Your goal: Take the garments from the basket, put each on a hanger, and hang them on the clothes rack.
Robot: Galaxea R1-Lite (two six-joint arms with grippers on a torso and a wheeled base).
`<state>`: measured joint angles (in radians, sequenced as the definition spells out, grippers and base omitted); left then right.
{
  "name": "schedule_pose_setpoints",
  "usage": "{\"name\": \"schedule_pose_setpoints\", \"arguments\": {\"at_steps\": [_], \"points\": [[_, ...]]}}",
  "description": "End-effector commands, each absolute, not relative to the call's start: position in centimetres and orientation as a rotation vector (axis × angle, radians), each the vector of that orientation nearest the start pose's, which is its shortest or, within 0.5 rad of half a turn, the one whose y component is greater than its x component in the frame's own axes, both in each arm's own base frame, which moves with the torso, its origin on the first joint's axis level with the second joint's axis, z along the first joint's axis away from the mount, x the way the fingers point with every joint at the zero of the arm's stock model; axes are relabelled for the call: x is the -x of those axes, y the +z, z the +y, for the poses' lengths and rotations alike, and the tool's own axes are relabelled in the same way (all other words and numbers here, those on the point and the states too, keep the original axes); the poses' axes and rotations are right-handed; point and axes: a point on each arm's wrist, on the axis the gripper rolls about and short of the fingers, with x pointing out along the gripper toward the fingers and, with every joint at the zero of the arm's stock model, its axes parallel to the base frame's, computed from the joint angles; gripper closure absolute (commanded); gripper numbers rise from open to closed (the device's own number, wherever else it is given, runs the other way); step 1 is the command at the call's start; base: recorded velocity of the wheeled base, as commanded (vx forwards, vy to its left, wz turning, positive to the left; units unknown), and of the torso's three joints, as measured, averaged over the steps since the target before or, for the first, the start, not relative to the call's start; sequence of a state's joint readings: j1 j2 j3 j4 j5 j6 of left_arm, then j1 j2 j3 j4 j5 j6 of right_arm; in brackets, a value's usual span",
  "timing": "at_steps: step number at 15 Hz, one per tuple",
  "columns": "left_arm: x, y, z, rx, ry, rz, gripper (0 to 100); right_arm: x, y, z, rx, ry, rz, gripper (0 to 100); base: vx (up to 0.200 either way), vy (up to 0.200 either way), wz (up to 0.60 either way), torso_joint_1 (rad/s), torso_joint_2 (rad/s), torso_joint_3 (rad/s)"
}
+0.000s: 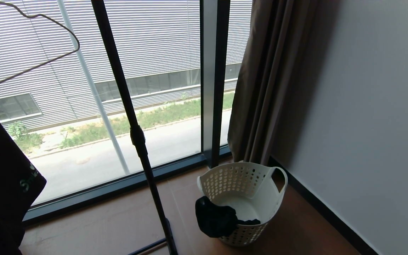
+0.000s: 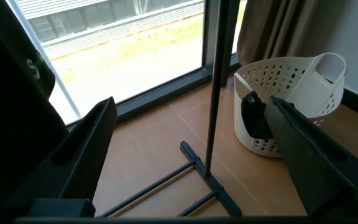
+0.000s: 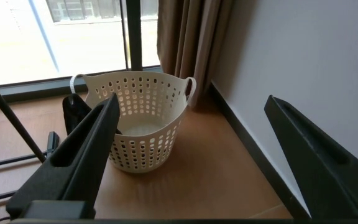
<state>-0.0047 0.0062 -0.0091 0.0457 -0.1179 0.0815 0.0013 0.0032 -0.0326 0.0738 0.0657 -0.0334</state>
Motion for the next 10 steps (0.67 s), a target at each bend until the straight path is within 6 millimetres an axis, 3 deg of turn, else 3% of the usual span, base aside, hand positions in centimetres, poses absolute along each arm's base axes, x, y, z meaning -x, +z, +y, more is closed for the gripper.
{"name": "schedule_pose_setpoints", "arguments": {"at_steps": [1, 5, 10], "points": [[2.32, 7.35, -0.25, -0.077, -0.123, 0.040, 0, 2.51, 7.69, 0.14, 0.032, 0.068, 0.045, 0, 0.000, 0.000, 0.00, 0.000, 0.00, 0.000], [2.33, 7.39, -0.25, -0.077, -0.124, 0.038, 0, 2.51, 7.69, 0.14, 0.032, 0.068, 0.045, 0, 0.000, 0.000, 0.00, -0.002, 0.04, 0.037], [2.32, 7.40, -0.25, -0.077, -0.124, 0.040, 0, 2.51, 7.69, 0.14, 0.032, 0.068, 0.045, 0, 0.000, 0.000, 0.00, 0.008, 0.31, 0.273]]}}
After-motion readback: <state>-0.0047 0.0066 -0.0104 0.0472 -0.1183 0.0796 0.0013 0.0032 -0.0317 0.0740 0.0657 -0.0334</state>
